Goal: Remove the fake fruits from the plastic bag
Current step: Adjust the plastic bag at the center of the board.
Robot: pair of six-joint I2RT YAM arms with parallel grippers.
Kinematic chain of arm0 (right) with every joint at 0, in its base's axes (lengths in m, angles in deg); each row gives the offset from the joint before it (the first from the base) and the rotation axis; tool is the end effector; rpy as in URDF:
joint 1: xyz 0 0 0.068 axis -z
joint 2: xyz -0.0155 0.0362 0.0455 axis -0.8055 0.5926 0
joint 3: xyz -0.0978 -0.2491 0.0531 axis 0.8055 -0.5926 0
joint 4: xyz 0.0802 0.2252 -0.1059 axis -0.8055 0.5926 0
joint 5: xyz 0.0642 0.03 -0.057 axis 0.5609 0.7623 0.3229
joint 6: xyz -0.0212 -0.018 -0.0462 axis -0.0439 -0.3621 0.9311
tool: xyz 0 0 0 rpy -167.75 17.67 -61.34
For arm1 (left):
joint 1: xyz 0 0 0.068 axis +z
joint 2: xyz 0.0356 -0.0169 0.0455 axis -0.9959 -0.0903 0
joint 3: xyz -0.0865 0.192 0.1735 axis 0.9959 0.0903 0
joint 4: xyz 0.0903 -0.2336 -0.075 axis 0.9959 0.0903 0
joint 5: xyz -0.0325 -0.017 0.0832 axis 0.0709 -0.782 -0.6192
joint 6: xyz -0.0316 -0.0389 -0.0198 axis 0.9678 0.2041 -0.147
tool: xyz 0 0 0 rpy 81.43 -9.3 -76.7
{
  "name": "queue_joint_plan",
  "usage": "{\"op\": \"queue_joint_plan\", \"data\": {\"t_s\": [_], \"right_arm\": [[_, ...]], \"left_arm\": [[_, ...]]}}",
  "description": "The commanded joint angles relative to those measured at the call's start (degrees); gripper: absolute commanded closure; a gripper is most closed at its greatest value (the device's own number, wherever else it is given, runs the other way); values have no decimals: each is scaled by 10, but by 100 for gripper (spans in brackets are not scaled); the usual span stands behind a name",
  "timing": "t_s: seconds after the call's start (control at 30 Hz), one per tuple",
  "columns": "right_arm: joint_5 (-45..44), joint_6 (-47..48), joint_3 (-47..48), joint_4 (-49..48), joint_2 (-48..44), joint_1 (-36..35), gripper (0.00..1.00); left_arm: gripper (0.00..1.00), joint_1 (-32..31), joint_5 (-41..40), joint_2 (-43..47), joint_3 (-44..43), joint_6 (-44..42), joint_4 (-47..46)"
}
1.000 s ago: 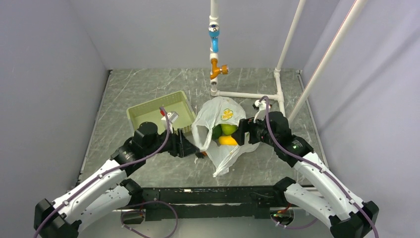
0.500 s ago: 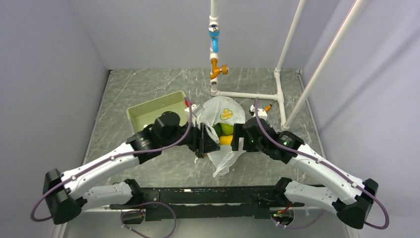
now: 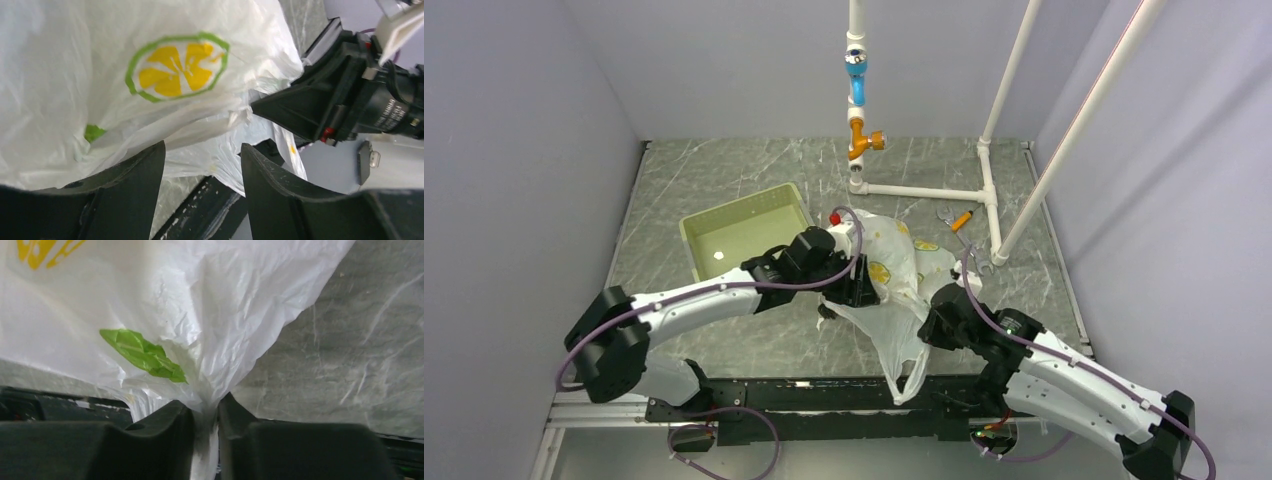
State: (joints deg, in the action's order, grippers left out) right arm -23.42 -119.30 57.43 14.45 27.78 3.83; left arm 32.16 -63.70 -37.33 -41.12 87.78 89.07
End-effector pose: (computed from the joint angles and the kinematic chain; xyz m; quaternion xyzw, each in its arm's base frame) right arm 0.0887 0.0927 0.2121 0.1004 0.9453 0.1706 0.2595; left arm 0.1760 -0.2463 0.2535 0.1625 0.8601 -0.4203 0.2391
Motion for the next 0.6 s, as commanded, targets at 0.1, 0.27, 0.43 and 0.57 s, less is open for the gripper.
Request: {"op": "queue_joint_plan", "data": {"t_s": [0.1, 0.27, 0.43, 0.57], "right_arm": [[39, -26, -33, -77, -31, -2, 85], [111, 30, -31, -145, -23, -2, 88], [57, 79, 18, -117, -28, -2, 88], [30, 128, 61, -100, -21, -1, 88]], "left_arm": [[40, -3, 17, -85, -12, -1, -140], [56, -3, 22, -116, -24, -5, -166], [57, -24, 1, -66, -14, -33, -155], [52, -47, -49, 16, -20, -64, -71]]}}
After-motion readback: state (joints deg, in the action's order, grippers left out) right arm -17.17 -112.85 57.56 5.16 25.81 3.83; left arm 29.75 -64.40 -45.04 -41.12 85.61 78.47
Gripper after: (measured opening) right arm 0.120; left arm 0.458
